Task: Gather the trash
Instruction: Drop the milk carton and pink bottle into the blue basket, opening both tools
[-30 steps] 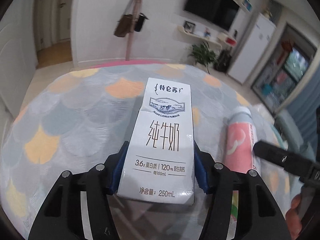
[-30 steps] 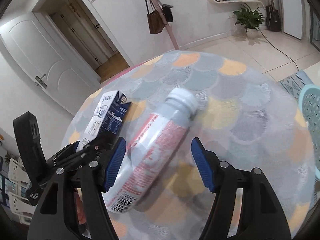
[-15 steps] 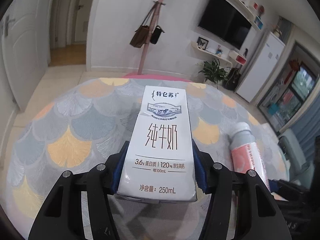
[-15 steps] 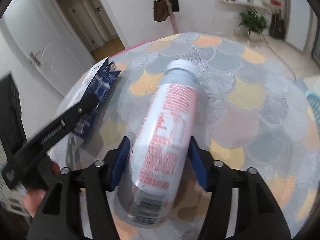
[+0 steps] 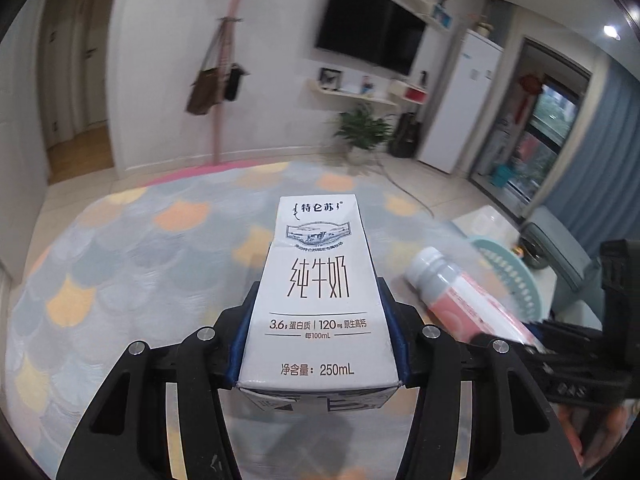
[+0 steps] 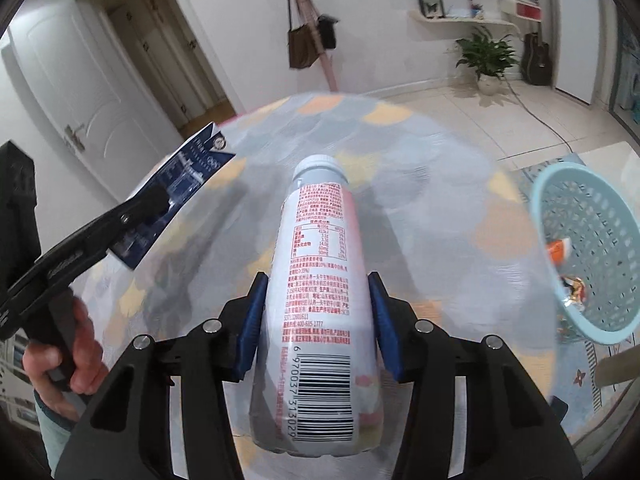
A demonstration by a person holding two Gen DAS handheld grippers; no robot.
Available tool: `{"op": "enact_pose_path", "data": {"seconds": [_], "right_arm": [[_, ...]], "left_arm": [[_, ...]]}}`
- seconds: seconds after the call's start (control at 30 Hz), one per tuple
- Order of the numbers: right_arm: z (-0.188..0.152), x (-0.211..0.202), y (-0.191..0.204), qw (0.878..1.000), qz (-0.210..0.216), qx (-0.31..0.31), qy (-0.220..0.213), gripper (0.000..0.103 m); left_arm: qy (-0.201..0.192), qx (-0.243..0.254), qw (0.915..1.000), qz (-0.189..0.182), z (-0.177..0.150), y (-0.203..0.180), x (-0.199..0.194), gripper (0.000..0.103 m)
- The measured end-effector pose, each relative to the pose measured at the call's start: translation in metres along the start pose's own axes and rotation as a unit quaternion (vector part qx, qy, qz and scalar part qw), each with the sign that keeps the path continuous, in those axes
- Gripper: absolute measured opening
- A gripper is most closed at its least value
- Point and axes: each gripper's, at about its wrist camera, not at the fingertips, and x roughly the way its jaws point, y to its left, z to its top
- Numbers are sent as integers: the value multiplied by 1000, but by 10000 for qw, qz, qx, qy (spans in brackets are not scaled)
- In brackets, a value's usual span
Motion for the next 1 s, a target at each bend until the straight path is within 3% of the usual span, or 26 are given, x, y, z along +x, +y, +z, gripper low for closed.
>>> {"op": "enact_pose_path", "data": {"seconds": [0.1, 0.2, 0.43, 0.77, 1.0], "right_arm": [[2, -24, -30, 9992, 119, 286, -264, 46], [6, -43, -56, 9974, 133, 494, -516, 46], [17, -89, -138, 9882, -342, 986, -1124, 46], [10, -80, -252, 9687, -1069, 1933, -1133, 46], [6, -60, -292, 9605, -1222, 2278, -1033, 47]], "left_arm": [[-37, 209, 9989, -408, 6, -36, 1, 52], [-5, 381, 9977, -569, 8, -64, 10, 52], [226, 875, 9919, -893, 17, -150, 51, 52], [800, 1289, 9801, -1280, 14, -246, 134, 52], [1164, 1044, 9800, -1234, 11, -275, 181, 55]]}}
